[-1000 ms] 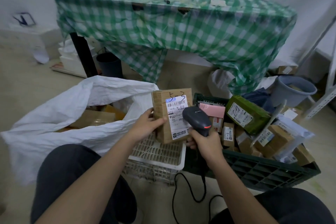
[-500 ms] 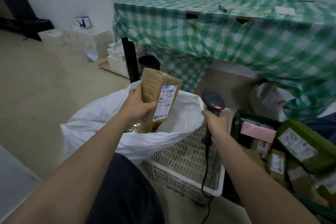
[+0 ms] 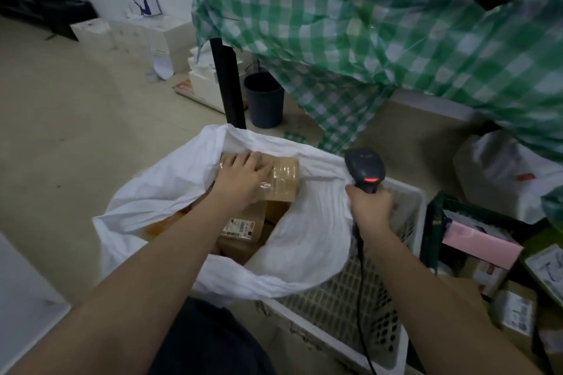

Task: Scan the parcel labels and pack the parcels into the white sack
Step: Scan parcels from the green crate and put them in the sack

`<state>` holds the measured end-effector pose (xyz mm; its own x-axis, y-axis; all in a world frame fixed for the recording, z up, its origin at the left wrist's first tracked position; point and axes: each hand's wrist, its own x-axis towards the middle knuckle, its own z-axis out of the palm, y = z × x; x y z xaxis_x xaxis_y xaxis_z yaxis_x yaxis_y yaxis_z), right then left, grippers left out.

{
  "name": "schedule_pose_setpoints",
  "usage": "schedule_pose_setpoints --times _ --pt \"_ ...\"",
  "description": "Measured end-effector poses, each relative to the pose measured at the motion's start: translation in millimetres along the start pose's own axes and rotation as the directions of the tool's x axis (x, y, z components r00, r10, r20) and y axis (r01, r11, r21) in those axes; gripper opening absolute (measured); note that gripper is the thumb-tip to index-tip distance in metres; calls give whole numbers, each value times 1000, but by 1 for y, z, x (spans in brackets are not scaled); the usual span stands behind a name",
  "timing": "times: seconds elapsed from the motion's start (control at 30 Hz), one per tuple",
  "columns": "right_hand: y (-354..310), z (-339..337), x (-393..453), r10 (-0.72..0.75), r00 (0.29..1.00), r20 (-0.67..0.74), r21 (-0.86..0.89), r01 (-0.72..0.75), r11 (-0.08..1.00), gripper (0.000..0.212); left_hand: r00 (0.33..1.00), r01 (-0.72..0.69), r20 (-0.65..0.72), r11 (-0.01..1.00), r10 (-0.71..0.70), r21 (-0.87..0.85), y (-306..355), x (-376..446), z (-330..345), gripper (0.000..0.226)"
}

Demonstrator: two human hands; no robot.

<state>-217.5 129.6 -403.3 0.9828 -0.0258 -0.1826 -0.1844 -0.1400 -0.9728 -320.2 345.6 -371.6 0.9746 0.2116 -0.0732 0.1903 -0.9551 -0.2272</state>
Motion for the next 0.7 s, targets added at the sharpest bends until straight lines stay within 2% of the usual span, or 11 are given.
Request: schedule_pose_setpoints --times 0.1,0.2,0.33,0.4,0.5,0.6,0.7 --pt "-42 -3 9 -114 991 -68 128 122 984 15 997 20 73 998 -16 -55 -15 2 7 59" --pt "-57 -5 2 -194 981 3 75 193 978 15 987 32 158 978 2 -207 -20 -1 11 46" --pt "-33 -8 -15 -80 992 94 -99 90 991 11 992 102 112 905 -61 -413 -15 -11 0 36" --pt "-28 -15 -23 -17 993 116 -98 29 995 15 996 81 61 857 -58 -510 -10 -19 -8 37" --pt "-24 -30 -40 -4 989 146 -34 9 999 17 998 17 -41 789 -53 -614 5 -38 -21 40" --pt "-17 -56 -56 25 990 136 -37 -20 999 15 993 13 -74 695 -95 -719 30 -53 -30 36" --pt "-4 -94 -71 53 993 110 -37 -49 998 13 992 -11 -92 671 -84 -742 63 -59 -34 36"
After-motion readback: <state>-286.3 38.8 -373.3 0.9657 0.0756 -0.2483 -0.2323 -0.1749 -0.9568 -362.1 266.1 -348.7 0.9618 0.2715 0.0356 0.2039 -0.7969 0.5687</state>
